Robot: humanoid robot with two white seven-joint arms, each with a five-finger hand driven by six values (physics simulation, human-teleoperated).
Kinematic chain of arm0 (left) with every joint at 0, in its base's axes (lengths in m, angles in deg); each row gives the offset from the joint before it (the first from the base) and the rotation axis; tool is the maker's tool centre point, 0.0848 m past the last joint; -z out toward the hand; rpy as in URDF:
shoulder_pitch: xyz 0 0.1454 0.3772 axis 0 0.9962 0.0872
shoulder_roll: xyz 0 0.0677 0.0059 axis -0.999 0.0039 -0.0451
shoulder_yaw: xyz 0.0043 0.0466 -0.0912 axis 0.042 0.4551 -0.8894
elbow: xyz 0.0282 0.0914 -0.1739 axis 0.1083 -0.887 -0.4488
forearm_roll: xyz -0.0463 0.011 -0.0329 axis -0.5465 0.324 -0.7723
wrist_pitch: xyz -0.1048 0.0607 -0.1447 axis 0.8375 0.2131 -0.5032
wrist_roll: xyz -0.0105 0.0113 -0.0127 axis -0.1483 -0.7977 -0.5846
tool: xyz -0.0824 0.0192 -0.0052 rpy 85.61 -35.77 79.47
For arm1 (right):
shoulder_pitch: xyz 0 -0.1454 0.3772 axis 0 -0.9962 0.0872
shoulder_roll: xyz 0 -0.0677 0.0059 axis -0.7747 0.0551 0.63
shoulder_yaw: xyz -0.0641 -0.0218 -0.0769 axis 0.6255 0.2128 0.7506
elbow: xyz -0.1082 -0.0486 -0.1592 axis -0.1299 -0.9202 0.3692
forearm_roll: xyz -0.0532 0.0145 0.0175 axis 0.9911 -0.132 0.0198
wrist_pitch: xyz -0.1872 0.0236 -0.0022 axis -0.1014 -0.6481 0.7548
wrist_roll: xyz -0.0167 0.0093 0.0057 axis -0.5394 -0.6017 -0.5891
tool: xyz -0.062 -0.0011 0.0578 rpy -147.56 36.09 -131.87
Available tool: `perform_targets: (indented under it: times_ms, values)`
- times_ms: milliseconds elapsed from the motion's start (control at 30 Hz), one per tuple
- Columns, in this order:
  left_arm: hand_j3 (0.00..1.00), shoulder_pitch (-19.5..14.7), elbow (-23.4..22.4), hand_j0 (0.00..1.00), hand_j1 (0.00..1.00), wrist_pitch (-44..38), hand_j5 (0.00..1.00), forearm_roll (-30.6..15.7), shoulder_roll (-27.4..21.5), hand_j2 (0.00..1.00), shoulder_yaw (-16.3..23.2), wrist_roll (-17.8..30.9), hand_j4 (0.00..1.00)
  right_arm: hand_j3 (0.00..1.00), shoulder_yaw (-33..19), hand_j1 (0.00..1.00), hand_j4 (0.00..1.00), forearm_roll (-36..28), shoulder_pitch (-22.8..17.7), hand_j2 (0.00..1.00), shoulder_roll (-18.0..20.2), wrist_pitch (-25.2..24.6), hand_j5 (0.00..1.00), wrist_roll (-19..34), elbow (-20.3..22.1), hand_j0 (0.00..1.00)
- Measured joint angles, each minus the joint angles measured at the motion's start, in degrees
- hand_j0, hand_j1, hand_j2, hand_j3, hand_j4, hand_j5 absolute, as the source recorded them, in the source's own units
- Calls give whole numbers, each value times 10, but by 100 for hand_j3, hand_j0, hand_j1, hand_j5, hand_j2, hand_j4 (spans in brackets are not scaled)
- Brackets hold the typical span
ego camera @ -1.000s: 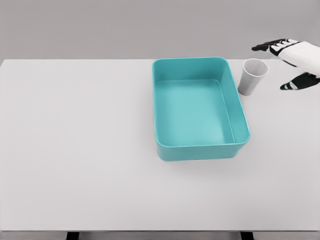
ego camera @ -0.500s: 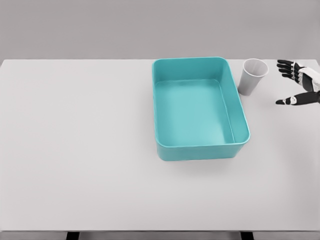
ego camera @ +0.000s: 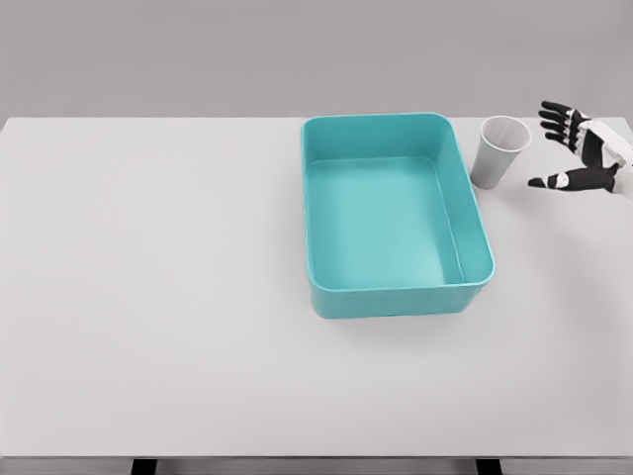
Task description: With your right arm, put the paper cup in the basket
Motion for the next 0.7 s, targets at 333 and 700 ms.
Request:
perform_targets:
  times_ms: [333,700]
  values:
    - [100,0,0,100,100,0,100,0,0,100,0,0,100,100,-2,100,100,2,17,100,-28,1,100,0,-19,100]
    - [100,0,0,100,100,0,100,0,0,100,0,0,100,100,-4,100,100,4,40,100,-33,-1,100,0,-47,100]
